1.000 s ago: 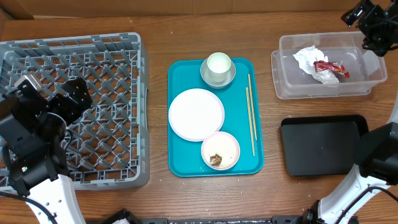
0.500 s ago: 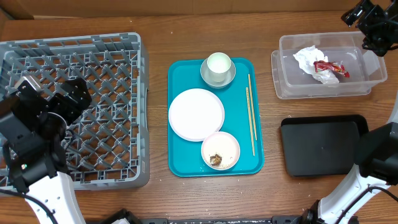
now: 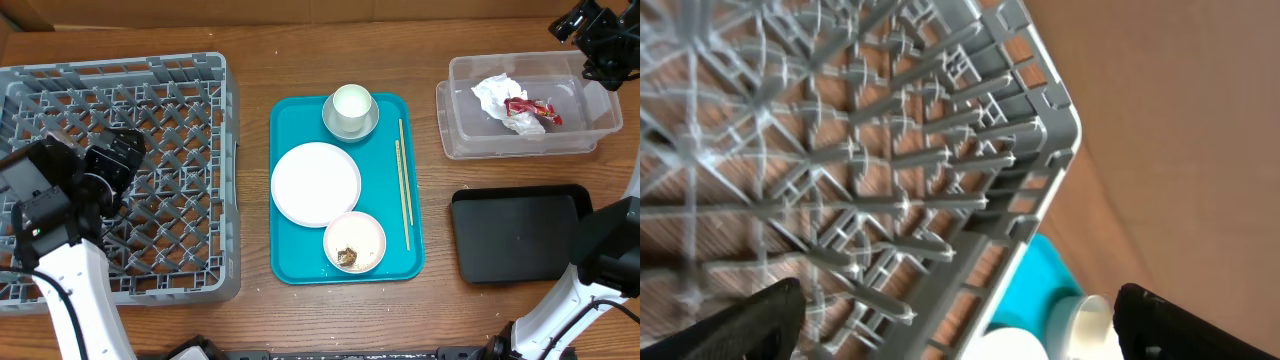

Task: Sort waste into correct bins and load items into the dishwasher
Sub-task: 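Lift the left gripper from rest and swing it toward the tray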

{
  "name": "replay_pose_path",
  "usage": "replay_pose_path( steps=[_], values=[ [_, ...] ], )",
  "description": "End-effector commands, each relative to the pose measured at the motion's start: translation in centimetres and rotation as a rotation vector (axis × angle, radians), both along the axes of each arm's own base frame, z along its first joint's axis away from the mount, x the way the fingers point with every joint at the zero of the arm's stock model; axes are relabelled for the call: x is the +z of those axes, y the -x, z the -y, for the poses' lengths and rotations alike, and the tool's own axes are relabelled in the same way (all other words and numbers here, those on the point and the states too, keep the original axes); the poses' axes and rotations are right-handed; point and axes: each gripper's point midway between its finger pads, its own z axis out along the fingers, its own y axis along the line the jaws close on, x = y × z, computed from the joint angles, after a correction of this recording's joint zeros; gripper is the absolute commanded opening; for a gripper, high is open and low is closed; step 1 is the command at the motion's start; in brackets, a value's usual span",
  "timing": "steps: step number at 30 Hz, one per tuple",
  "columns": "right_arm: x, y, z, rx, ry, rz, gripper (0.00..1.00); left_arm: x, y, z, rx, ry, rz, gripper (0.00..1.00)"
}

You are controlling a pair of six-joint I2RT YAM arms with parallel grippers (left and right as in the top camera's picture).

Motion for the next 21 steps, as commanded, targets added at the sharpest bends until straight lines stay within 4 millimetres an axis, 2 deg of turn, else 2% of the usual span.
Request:
replay_pose_path(
  steps=[1, 5, 12, 18, 21],
  values=[
    [2.6, 0.5, -0.3, -0.003, 0.022, 0.054, 1.00, 1.1, -0.7, 2.1, 0.012, 0.249, 0.033, 1.00],
    [2.6, 0.5, -0.3, -0.003, 0.022, 0.054, 1.00, 2.7, -0.8, 5.0, -0.154, 0.331, 0.102, 1.00],
    [2.6, 0.5, -0.3, -0.003, 0.022, 0.054, 1.00, 7.1, -0.8, 8.4, -0.483, 0.304, 0.332, 1.00],
    [2.6, 0.5, -0.3, -0.003, 0.022, 0.054, 1.00, 9.2, -0.2, 9.1, -0.566, 0.179, 0.431, 1.00],
    [2.6, 0.5, -0.3, -0.003, 0.022, 0.054, 1.00, 10.2, 0.3, 8.8, -0.543, 0.076, 0.457, 1.00]
  ],
)
